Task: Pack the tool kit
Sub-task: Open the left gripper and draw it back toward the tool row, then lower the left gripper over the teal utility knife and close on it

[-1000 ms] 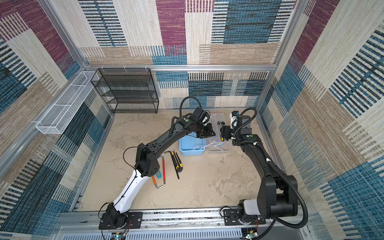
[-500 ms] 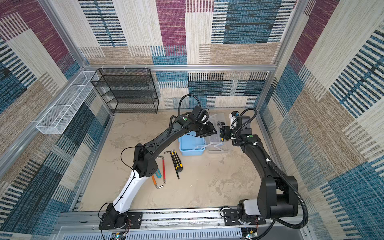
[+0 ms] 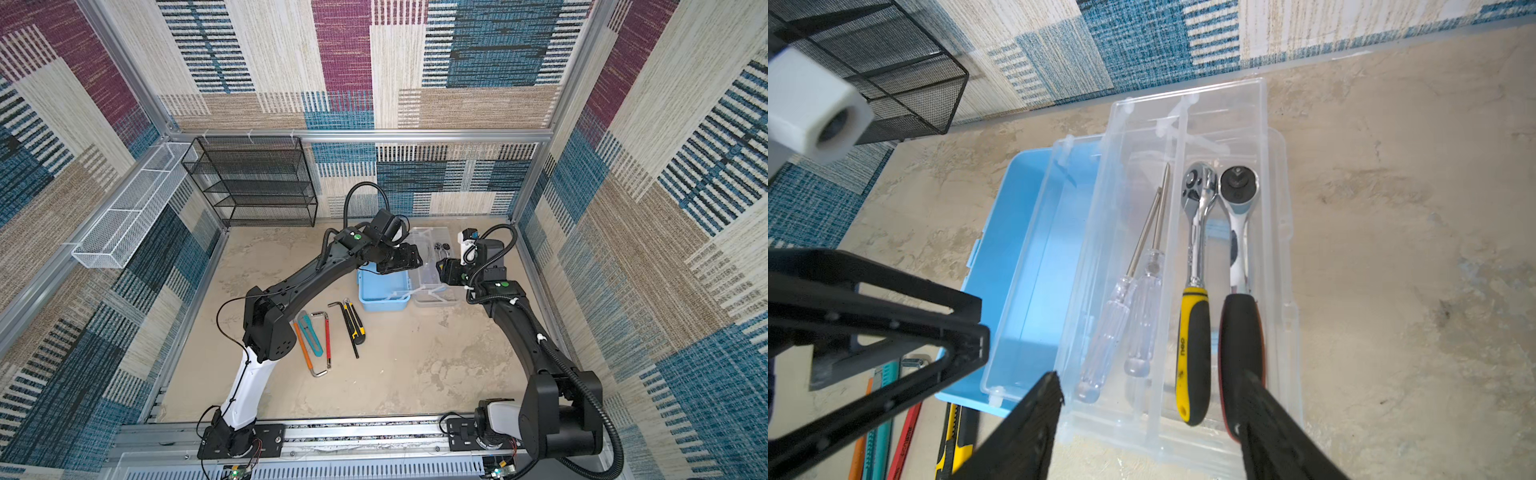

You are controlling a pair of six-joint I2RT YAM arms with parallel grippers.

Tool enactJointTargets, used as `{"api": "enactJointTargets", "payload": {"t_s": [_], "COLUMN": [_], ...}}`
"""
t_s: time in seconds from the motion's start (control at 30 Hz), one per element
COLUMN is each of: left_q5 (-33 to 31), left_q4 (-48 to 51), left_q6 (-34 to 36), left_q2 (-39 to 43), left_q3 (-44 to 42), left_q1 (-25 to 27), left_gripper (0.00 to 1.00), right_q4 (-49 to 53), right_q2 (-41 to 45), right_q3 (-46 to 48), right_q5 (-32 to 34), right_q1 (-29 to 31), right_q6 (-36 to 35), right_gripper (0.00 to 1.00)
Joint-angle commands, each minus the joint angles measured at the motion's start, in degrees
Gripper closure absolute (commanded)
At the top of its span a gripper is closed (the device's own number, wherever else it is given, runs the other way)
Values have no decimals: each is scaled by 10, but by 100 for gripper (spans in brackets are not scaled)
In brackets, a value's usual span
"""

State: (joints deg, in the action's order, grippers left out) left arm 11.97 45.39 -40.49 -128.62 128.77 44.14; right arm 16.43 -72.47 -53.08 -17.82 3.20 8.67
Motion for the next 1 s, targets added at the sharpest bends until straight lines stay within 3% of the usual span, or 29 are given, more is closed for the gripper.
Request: {"api": "enactJointTargets", "payload": {"t_s": [0.0, 0.2, 0.33, 0.57, 0.97], "left_q5": [-40, -83, -116, -162, -257], "left_q4": [-1, -5, -48, -123, -66], "left_q6": [27, 41, 32, -35, -154], "left_q2": [30, 109, 186, 310, 437], "left_q3": [-34, -135, -253, -475, -682], "left_q1": [0, -1, 0, -1, -2], "left_gripper": [21, 16, 14, 14, 17], "right_q4": [-25, -40, -52, -49, -36], "right_q2": [18, 44, 68, 108, 149], "right_q3": [10, 38, 61, 101, 140], "right_q5": [9, 51, 81, 116, 136], "right_q1": [17, 81, 133, 205, 259], "right_q6": [20, 55, 80, 109, 126], "right_gripper": [31, 31, 31, 29, 28]}}
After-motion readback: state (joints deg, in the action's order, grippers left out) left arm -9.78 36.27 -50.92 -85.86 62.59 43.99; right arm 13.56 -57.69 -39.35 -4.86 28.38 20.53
